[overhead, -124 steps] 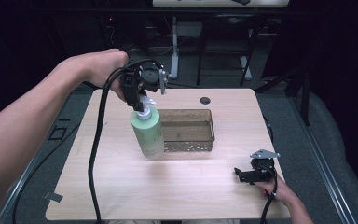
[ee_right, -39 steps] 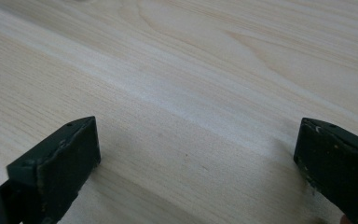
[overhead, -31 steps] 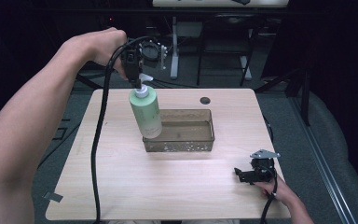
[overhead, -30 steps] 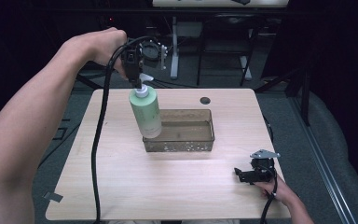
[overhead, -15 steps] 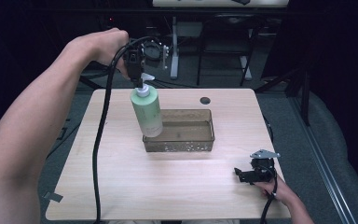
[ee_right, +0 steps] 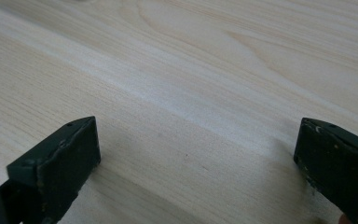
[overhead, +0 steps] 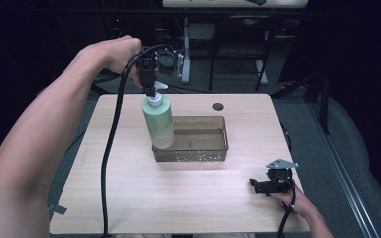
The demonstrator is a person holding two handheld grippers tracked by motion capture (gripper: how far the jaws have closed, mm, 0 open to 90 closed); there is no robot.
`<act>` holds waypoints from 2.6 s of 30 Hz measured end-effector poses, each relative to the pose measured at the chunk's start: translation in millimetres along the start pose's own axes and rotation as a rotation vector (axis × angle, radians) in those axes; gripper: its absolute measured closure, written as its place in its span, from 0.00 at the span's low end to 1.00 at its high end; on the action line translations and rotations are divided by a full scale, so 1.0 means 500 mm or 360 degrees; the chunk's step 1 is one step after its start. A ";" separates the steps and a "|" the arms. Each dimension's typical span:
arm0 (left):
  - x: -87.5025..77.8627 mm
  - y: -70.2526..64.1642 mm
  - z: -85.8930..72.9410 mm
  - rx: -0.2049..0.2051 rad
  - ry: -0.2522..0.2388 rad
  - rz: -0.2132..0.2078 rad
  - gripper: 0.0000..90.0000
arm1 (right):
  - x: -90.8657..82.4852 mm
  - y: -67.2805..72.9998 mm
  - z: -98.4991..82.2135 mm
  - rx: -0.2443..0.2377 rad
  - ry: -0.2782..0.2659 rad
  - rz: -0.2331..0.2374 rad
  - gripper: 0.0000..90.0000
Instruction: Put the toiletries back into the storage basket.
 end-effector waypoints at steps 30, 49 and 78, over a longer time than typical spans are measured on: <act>0.027 0.011 0.019 -0.0011 -0.0050 0.0038 0.70 | 0.000 0.000 0.000 0.0000 0.0002 0.0000 0.00; 0.071 0.006 0.020 -0.0014 -0.0057 0.0003 0.70 | 0.000 0.000 0.000 0.0000 0.0002 0.0001 0.00; 0.118 -0.003 0.026 -0.0008 -0.0016 -0.0068 0.70 | 0.000 0.001 0.000 0.0001 -0.0001 0.0002 0.00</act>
Point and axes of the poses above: each handheld gripper's, and its own axes: x roughly forward along the jaws, z roughly out of its top, y roughly to its left, the point moved 8 cm from there along x, roughly forward along the jaws, and after that the axes turned 5 degrees about y, right-handed, at the moved point
